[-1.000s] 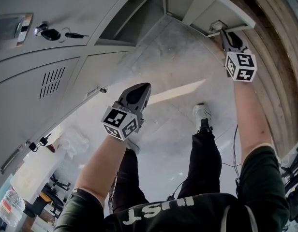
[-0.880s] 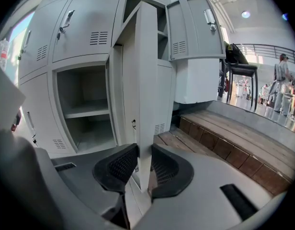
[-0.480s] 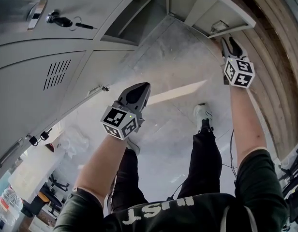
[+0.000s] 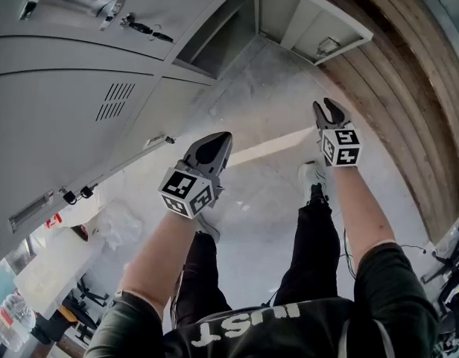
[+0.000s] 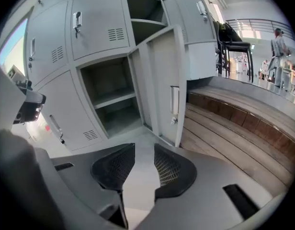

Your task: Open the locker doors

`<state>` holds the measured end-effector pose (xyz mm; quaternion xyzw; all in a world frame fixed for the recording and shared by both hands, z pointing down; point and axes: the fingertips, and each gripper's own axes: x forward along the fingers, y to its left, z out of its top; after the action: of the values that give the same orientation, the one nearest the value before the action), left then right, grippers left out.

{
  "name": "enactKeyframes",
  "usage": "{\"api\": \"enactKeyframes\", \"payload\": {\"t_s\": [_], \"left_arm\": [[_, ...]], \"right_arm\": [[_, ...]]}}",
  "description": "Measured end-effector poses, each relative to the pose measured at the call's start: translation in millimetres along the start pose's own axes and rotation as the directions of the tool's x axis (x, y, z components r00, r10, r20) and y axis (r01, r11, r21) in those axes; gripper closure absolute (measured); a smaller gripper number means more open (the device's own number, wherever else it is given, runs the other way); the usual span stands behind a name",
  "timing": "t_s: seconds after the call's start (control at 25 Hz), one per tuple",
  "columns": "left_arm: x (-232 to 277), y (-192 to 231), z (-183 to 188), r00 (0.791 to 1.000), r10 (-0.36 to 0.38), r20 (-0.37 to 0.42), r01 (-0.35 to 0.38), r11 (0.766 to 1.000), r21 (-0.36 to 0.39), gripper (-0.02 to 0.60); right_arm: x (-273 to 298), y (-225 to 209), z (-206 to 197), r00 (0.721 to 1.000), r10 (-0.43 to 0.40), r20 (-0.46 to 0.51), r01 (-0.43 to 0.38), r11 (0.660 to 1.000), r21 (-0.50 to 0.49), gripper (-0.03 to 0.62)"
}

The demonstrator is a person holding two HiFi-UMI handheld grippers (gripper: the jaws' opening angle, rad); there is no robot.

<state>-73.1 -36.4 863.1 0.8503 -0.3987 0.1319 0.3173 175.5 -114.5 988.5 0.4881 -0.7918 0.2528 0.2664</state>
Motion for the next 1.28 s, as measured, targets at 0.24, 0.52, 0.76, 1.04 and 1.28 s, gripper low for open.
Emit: {"api": "enactKeyframes", "payload": {"t_s": [0.24,0.52,0.76,1.04,1.28], "left_arm": [[-41,-34,48,0.998,-0.008,0.065,0.008,1.0,-0.003,0.575],[-110,-105,163,0.988,-0.038,0.152,0.028,0.997,0.066,0.575],[-180,-147,267,0.98,-0.036,0.196,0.013,0.993,0.117,0.575],[-264,-197,374,0.968,-0.051,0.244,0.002,0.98,0.197,0.575],[-312,-223,431,0.957,-0.069,0.281,-0.002,0.97,0.243,0.575]], "right_arm": [[-62,59,70,0.997,0.058,0.056,-0.059,0.998,0.005,0.482],[-173,106,202,0.985,0.094,0.142,-0.094,0.996,-0.007,0.52],[-268,146,317,0.973,0.142,0.183,-0.135,0.989,-0.055,0.537],[-371,195,416,0.962,0.194,0.191,-0.17,0.976,-0.134,0.543],[-421,218,460,0.953,0.231,0.195,-0.198,0.964,-0.176,0.551]]}}
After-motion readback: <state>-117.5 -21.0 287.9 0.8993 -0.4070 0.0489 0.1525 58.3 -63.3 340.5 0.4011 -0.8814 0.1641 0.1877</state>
